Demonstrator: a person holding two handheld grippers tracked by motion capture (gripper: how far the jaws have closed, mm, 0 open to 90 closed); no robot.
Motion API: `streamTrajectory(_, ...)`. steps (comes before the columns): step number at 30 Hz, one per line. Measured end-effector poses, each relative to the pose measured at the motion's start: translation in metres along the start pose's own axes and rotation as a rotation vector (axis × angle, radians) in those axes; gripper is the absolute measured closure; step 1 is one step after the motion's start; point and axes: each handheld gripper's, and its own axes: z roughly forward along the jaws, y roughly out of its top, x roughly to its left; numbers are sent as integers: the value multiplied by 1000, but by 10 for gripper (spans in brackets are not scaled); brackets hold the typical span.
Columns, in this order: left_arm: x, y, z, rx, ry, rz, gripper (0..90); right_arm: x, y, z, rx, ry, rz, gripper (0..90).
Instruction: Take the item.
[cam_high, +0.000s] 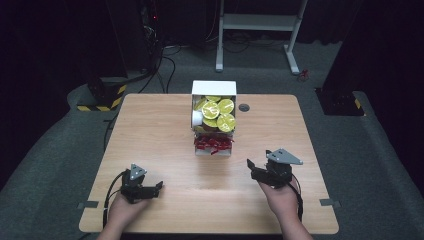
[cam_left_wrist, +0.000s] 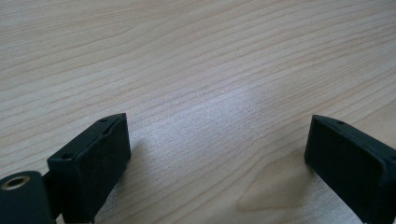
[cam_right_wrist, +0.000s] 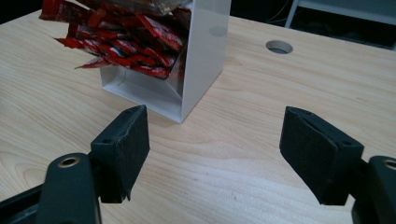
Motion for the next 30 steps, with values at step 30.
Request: streamTrajectory(30,0,0,0,0,0,0,73,5,32,-17,-92,20,-14,281)
